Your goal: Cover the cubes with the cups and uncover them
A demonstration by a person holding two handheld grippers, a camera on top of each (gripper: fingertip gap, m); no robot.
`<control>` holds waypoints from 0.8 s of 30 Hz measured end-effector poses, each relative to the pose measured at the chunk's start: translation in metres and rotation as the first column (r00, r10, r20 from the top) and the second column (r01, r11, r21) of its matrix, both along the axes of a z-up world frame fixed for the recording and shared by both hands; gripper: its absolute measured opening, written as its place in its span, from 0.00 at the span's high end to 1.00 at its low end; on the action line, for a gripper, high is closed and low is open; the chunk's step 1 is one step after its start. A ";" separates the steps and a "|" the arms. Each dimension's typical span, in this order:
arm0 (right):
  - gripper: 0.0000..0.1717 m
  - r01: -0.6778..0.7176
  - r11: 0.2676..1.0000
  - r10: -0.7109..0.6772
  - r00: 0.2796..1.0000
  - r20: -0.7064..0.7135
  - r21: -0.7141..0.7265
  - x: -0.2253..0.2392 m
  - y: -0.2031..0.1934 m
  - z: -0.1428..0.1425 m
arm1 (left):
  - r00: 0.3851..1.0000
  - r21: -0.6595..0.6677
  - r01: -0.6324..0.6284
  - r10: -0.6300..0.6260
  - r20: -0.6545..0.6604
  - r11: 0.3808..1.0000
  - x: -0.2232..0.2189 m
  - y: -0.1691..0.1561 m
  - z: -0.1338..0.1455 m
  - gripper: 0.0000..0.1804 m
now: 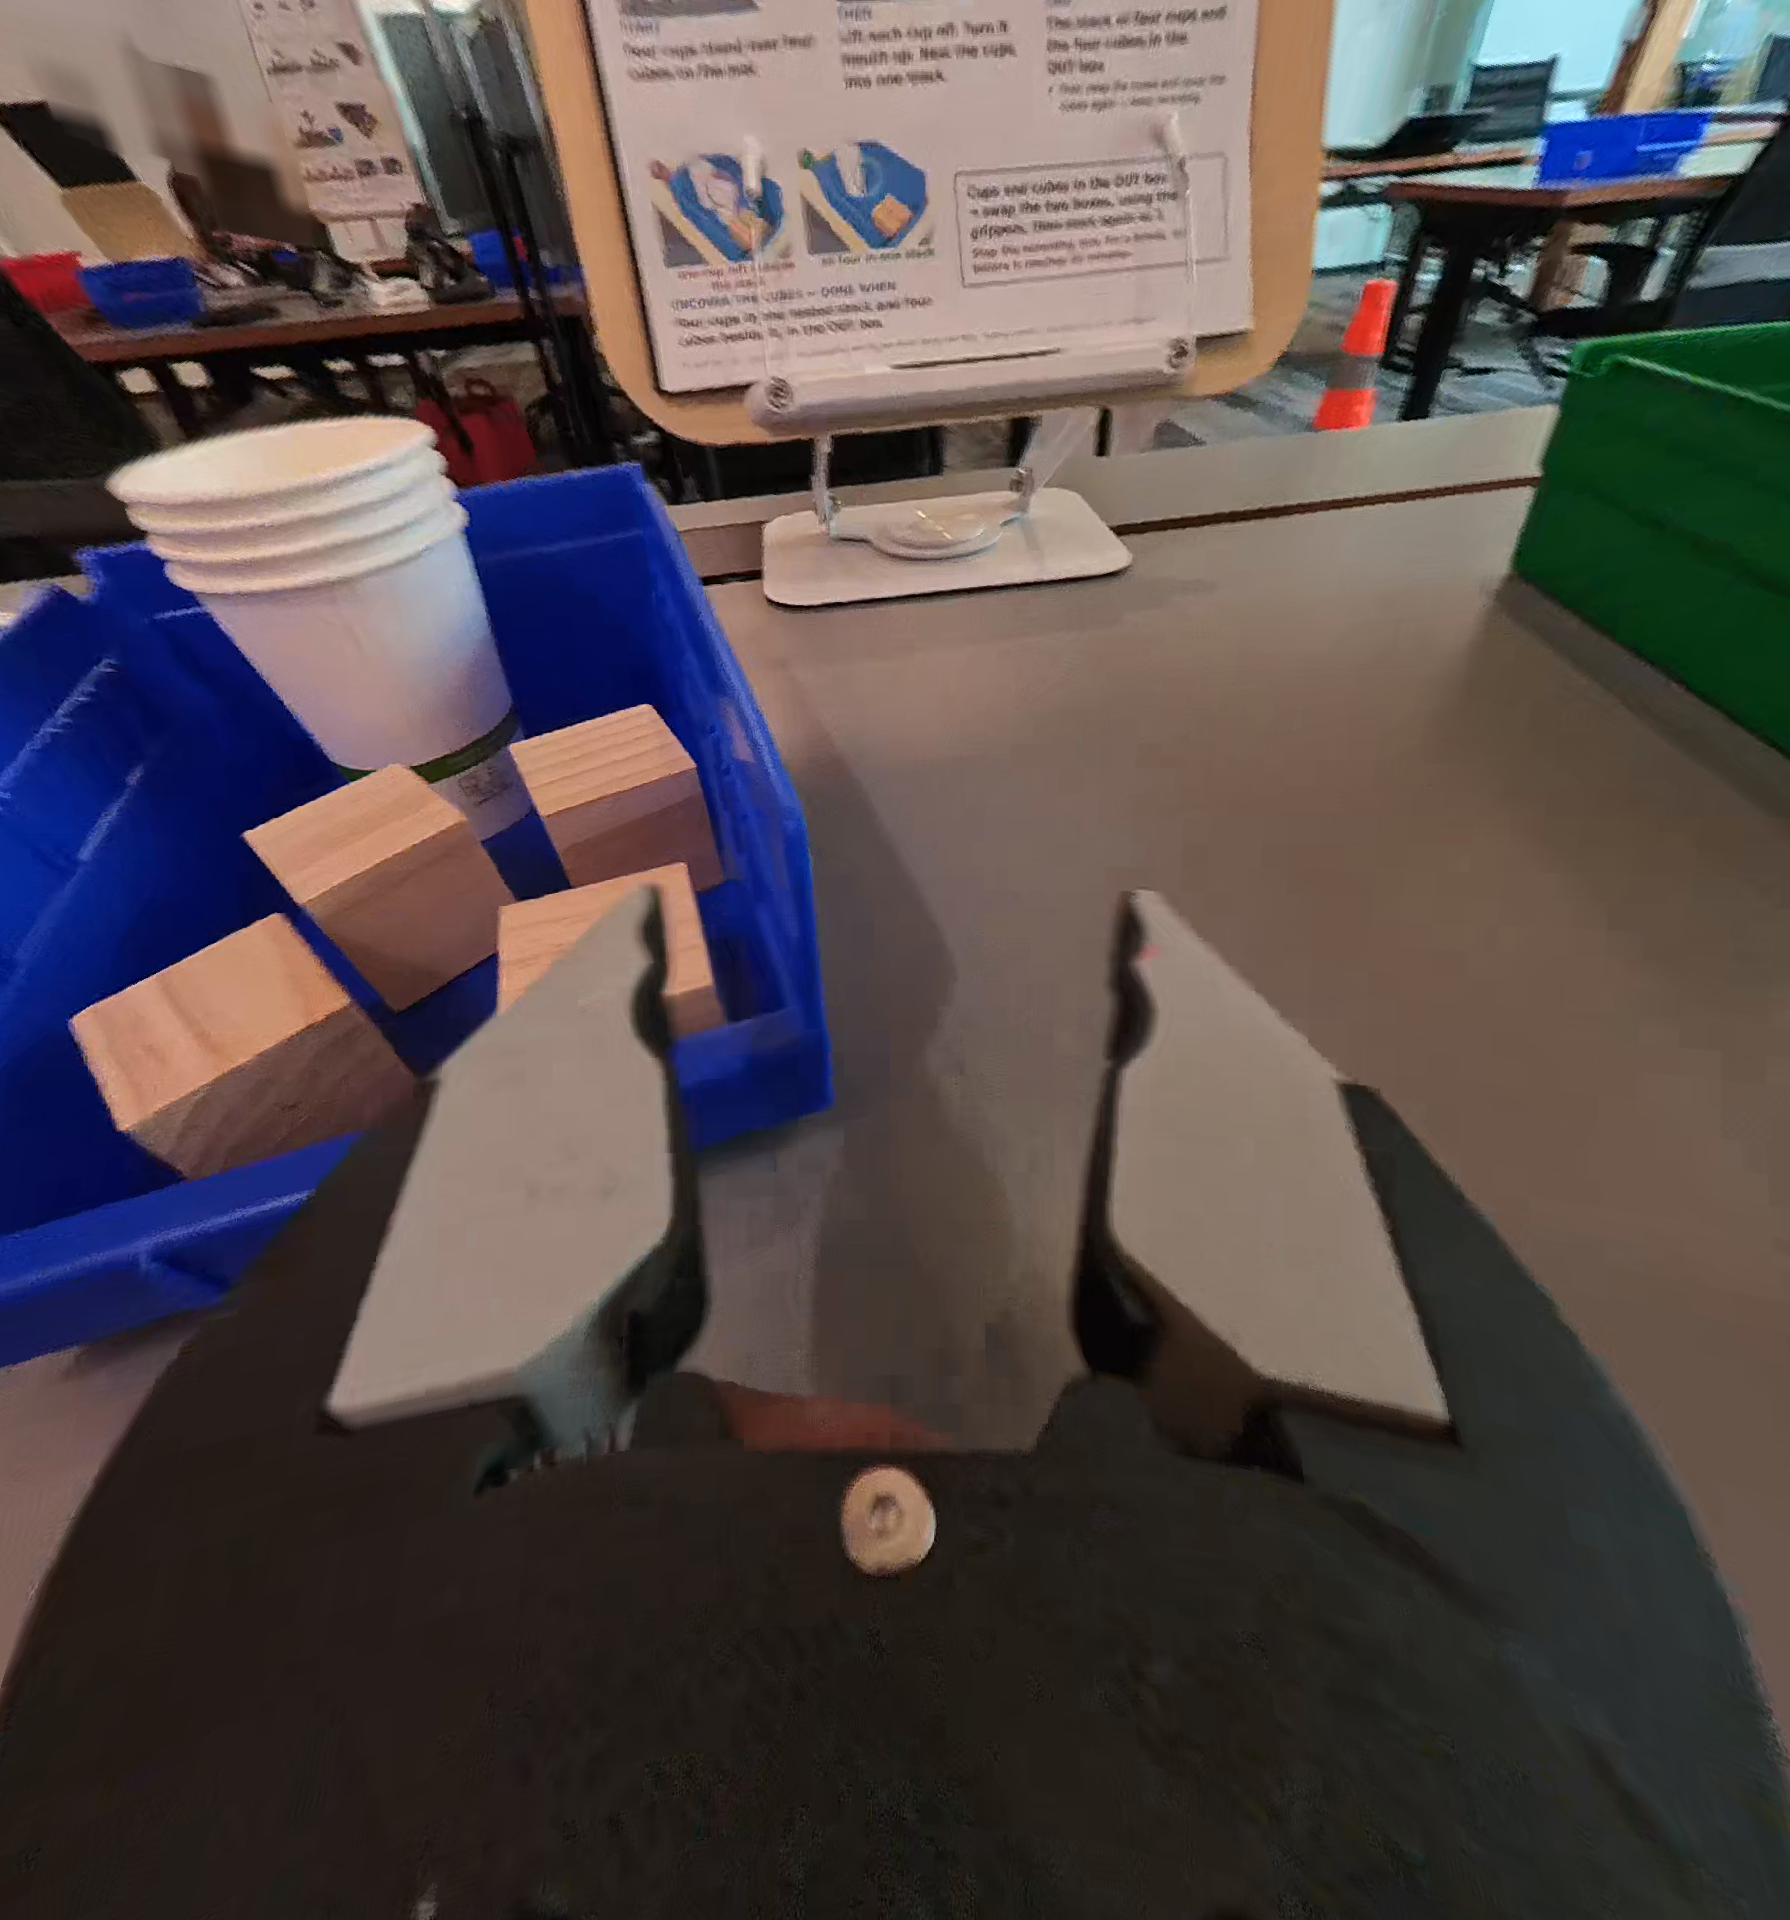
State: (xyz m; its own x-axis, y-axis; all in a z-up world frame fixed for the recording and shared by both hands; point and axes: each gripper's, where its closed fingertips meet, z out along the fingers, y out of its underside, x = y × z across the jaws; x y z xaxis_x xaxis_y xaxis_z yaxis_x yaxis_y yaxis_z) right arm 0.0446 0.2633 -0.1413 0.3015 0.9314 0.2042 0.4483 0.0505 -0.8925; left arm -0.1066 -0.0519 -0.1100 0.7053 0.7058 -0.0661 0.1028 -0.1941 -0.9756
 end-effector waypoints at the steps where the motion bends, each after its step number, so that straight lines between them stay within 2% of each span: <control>1: 0.54 0.016 1.000 -0.016 1.000 0.001 0.019 -0.003 0.007 -0.001 | 1.000 -0.005 -0.010 0.010 -0.023 1.000 0.001 -0.003 0.003 0.50; 2: 0.61 0.034 0.998 -0.034 0.999 -0.005 0.057 -0.003 0.015 0.000 | 0.999 -0.015 -0.005 0.004 -0.039 1.000 0.002 -0.003 0.005 0.55; 4: 0.64 0.032 0.996 -0.031 0.999 -0.020 0.080 -0.003 0.021 0.001 | 0.997 -0.074 -0.030 0.025 -0.074 0.997 -0.009 -0.002 0.004 0.54; 5: 0.74 0.035 0.994 -0.035 0.999 -0.006 0.101 -0.002 0.024 0.001 | 0.994 -0.119 -0.061 0.050 -0.095 0.991 -0.021 -0.002 0.001 0.55; 6: 0.93 0.035 0.991 -0.037 0.999 0.013 0.133 0.000 0.026 0.000 | 0.991 -0.158 -0.093 0.076 -0.111 0.983 -0.034 -0.001 -0.004 0.58; 7: 0.95 0.080 0.983 -0.084 0.996 0.016 0.167 0.006 0.034 0.000 | 0.989 -0.199 -0.110 0.088 -0.116 0.974 -0.046 0.002 -0.009 0.61; 8: 0.97 0.117 0.976 -0.121 0.993 0.010 0.185 0.012 0.043 0.000 | 0.989 -0.247 -0.121 0.095 -0.113 0.961 -0.058 0.004 -0.016 0.67; 9: 0.98 0.135 0.975 -0.137 0.991 -0.002 0.175 0.018 0.051 0.000 | 0.991 -0.286 -0.101 0.071 -0.114 0.953 -0.064 0.009 -0.020 0.79; 10: 0.99 0.153 0.977 -0.152 0.988 -0.015 0.146 0.026 0.057 -0.001 | 0.996 -0.280 -0.043 0.019 -0.087 0.959 -0.064 0.018 -0.021 0.88; 12: 0.99 0.165 0.984 -0.163 0.986 -0.035 0.069 0.041 0.069 -0.001 | 0.995 -0.245 -0.087 0.074 -0.063 0.966 -0.076 0.015 -0.019 0.93; 14: 0.98 0.190 0.981 -0.189 0.981 -0.052 0.028 0.056 0.082 -0.001 | 0.983 -0.234 -0.171 0.151 -0.102 0.957 -0.090 0.000 -0.018 0.99; 17: 0.96 0.230 0.972 -0.227 0.972 -0.057 0.053 0.070 0.094 -0.001 | 0.987 -0.163 -0.152 0.139 -0.086 0.975 -0.098 -0.013 -0.017 0.99; 24: 0.97 0.276 0.955 -0.273 0.961 -0.041 0.109 0.064 0.084 -0.001 | 0.985 -0.195 -0.144 0.121 -0.123 0.970 -0.116 -0.015 -0.018 0.98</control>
